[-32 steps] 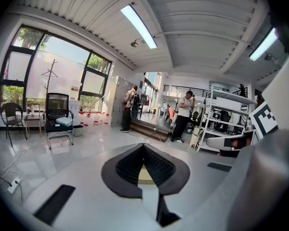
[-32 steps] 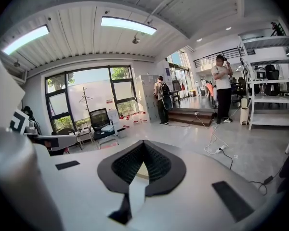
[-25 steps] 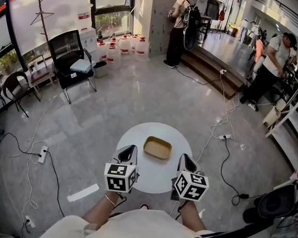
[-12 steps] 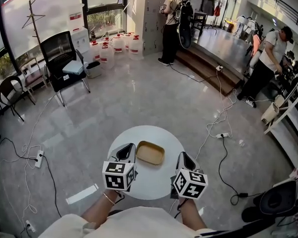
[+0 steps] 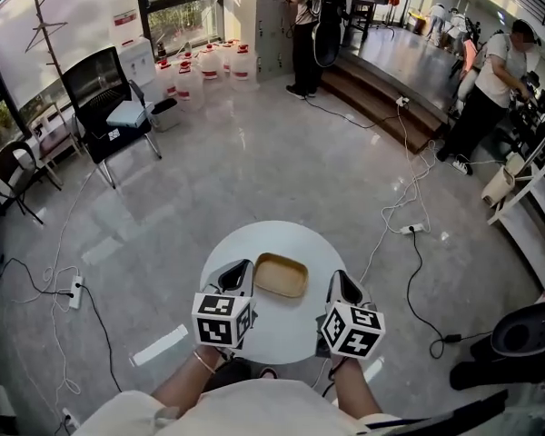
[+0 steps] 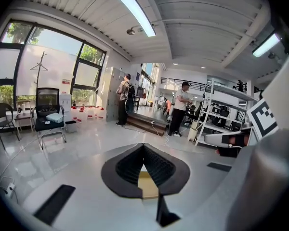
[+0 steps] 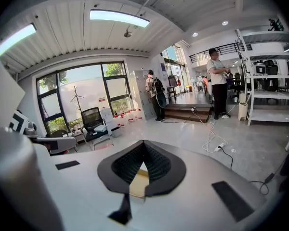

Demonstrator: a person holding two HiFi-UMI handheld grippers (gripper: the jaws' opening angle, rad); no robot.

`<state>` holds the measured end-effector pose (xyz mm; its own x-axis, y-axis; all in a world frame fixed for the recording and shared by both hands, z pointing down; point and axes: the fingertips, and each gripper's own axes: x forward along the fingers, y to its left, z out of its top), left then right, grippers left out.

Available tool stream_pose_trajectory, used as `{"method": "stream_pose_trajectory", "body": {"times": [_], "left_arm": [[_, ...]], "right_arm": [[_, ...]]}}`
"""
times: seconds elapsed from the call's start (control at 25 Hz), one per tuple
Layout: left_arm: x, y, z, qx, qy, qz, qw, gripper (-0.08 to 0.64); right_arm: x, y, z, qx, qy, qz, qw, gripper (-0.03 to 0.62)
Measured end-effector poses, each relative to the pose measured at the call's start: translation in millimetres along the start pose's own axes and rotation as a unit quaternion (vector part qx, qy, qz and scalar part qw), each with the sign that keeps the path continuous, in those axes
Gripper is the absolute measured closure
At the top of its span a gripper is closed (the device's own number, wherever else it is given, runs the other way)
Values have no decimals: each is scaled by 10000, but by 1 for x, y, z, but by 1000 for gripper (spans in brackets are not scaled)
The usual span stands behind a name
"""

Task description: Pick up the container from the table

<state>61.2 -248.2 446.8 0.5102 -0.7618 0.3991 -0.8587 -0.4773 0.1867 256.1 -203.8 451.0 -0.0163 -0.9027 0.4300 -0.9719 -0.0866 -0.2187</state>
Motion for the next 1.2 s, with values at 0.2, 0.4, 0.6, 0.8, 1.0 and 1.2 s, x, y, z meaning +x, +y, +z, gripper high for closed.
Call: {"method": "stream_pose_trajectory", "body": {"times": [0.2,0.4,0.6,0.8,1.0,1.2], "left_arm": [[9,13,-2,-27,134,-147,9998,545],[18,16,4,-33,103,-316,9994,545],[17,23,-3,-16,238,-361,9991,545],[19,19,-7,-132,266,-431,9986,545],[21,14,-13,-115,329,-443,9984,545],[20,15,-21,-125,451,-387,9982,545]], "right_arm": [[6,8,0,48,39,-164,9998,568],[9,5,6,70,-43,-385,9992,568],[9,12,-4,105,63,-442,9989,568],[5,7,-7,79,127,-527,9985,568],[4,1,-13,78,229,-571,9981,568],[3,-2,-21,91,381,-577,9976,568]]}}
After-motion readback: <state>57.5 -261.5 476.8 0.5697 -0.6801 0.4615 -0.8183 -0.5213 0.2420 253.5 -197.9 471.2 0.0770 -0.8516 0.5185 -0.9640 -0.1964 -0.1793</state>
